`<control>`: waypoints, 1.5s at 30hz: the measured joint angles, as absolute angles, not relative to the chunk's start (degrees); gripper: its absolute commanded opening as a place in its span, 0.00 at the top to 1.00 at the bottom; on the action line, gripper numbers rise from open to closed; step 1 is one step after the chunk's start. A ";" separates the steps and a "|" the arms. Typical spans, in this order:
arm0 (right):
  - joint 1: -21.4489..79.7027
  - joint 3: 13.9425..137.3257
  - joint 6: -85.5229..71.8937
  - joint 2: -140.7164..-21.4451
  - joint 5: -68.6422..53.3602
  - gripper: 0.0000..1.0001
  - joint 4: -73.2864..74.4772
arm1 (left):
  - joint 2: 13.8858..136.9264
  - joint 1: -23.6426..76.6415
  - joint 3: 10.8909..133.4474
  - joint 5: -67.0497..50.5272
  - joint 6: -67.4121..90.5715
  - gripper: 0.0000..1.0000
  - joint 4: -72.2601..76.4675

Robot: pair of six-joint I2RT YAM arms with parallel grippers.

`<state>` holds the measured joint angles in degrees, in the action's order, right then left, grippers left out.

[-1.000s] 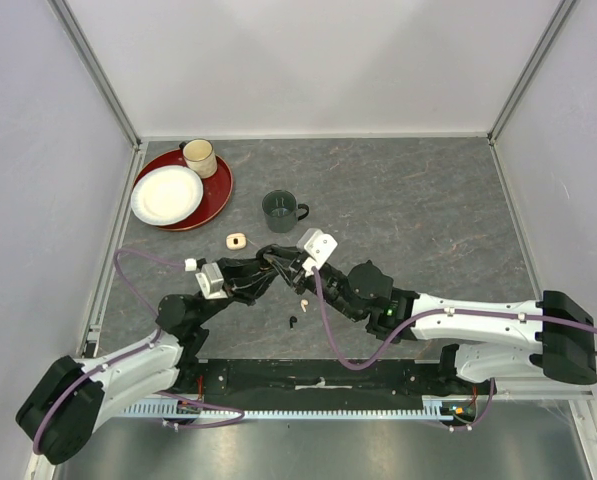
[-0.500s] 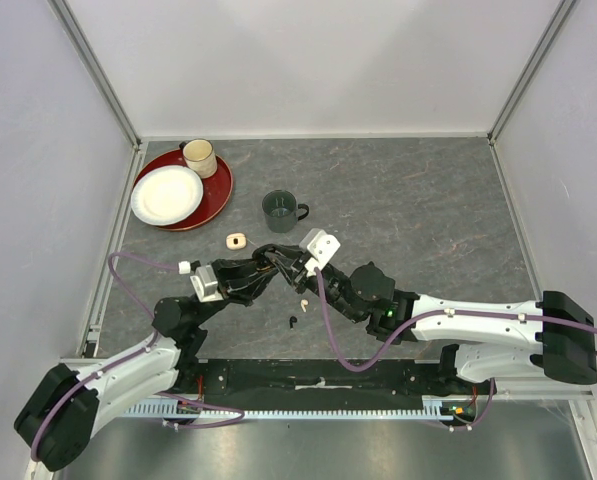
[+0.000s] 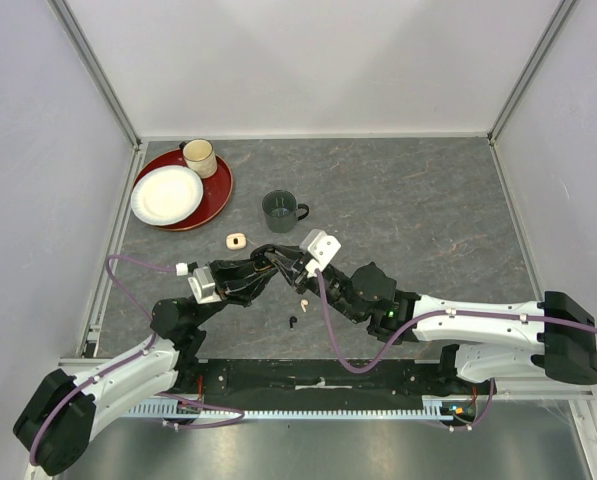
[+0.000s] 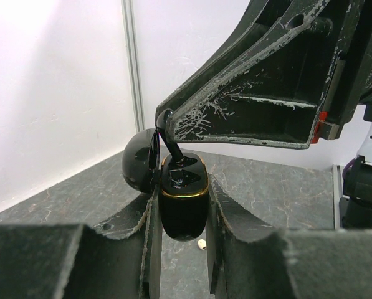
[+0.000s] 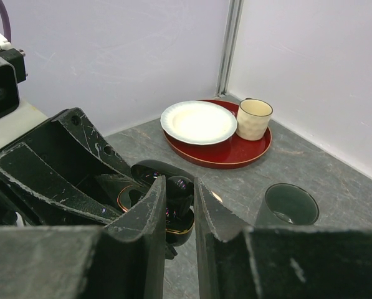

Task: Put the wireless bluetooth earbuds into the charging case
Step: Place the earbud in the charging case.

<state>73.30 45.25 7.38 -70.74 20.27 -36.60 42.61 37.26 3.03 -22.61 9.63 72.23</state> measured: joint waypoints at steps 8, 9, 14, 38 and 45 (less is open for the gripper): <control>73.34 45.25 7.77 -70.57 19.99 1.00 -36.05 | 42.09 37.26 2.92 -22.61 9.58 0.98 71.68; 73.36 45.25 7.90 -70.57 19.99 1.00 -35.97 | 42.04 37.26 2.90 -22.63 9.58 0.98 71.61; 73.63 45.25 8.91 -70.57 20.10 1.00 -35.88 | 41.93 37.26 2.83 -22.63 9.58 0.98 71.50; 77.91 45.25 12.84 -73.32 30.55 1.00 -38.85 | 42.28 37.26 2.39 -22.11 8.67 0.98 70.59; 78.67 45.25 13.39 -73.73 32.05 1.00 -39.44 | 42.26 37.26 2.39 -21.37 8.64 0.98 70.41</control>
